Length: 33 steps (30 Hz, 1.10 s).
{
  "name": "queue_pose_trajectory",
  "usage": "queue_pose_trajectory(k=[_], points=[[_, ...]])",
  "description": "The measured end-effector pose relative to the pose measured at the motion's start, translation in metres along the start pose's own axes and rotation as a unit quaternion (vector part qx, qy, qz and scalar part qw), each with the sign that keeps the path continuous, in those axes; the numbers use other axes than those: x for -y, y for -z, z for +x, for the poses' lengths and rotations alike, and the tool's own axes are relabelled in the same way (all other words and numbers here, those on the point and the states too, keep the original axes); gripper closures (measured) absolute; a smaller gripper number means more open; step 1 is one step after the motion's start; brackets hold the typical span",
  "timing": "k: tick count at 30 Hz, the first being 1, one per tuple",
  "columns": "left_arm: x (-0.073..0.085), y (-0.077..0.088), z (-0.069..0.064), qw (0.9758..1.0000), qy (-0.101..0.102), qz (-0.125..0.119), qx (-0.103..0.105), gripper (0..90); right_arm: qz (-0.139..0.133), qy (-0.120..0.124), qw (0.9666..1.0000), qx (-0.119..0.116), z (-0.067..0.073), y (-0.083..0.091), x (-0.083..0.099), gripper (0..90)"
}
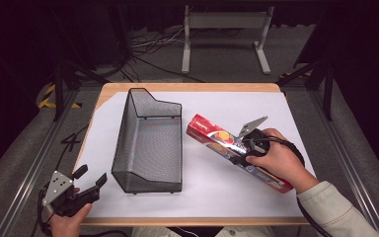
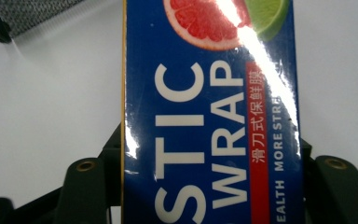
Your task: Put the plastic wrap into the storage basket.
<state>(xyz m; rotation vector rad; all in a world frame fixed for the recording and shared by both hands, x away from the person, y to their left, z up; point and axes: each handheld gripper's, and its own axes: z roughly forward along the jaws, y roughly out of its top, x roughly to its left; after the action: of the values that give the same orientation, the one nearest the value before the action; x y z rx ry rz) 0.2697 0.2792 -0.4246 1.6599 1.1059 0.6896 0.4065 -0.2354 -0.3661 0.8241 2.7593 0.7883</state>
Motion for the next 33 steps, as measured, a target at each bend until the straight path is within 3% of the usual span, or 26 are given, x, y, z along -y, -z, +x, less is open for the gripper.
queue_pose_trajectory(k=[11,13,16,21,27,29,33], points=[[0.000,0.000,0.000,1.0000,-0.001,0.000,0.000,27.2,-0.064,-0.007,0.9979,0.004,0.003,0.022,-0.006,40.1],[0.000,0.000,0.000,1.0000,-0.002,0.000,0.001,27.2,-0.093,-0.013,0.9956,0.007,0.004,0.026,-0.006,40.1],[0.000,0.001,0.000,1.0000,-0.003,-0.001,0.000,27.1,-0.111,-0.014,0.9936,0.014,0.004,0.029,-0.007,40.1],[0.000,0.000,0.000,1.0000,-0.003,-0.001,0.000,27.2,-0.117,-0.022,0.9928,0.014,0.005,0.031,-0.009,40.1],[0.000,0.002,0.000,1.0000,-0.001,-0.002,-0.004,27.3,-0.136,-0.050,0.9894,0.018,0.009,0.033,-0.014,40.0],[0.001,0.004,0.000,1.0000,0.000,-0.003,-0.006,27.3,-0.142,-0.071,0.9871,0.024,0.014,0.033,-0.019,40.1],[0.001,0.005,0.001,1.0000,0.002,-0.003,-0.007,27.3,-0.141,-0.085,0.9861,0.028,0.019,0.034,-0.027,40.1]])
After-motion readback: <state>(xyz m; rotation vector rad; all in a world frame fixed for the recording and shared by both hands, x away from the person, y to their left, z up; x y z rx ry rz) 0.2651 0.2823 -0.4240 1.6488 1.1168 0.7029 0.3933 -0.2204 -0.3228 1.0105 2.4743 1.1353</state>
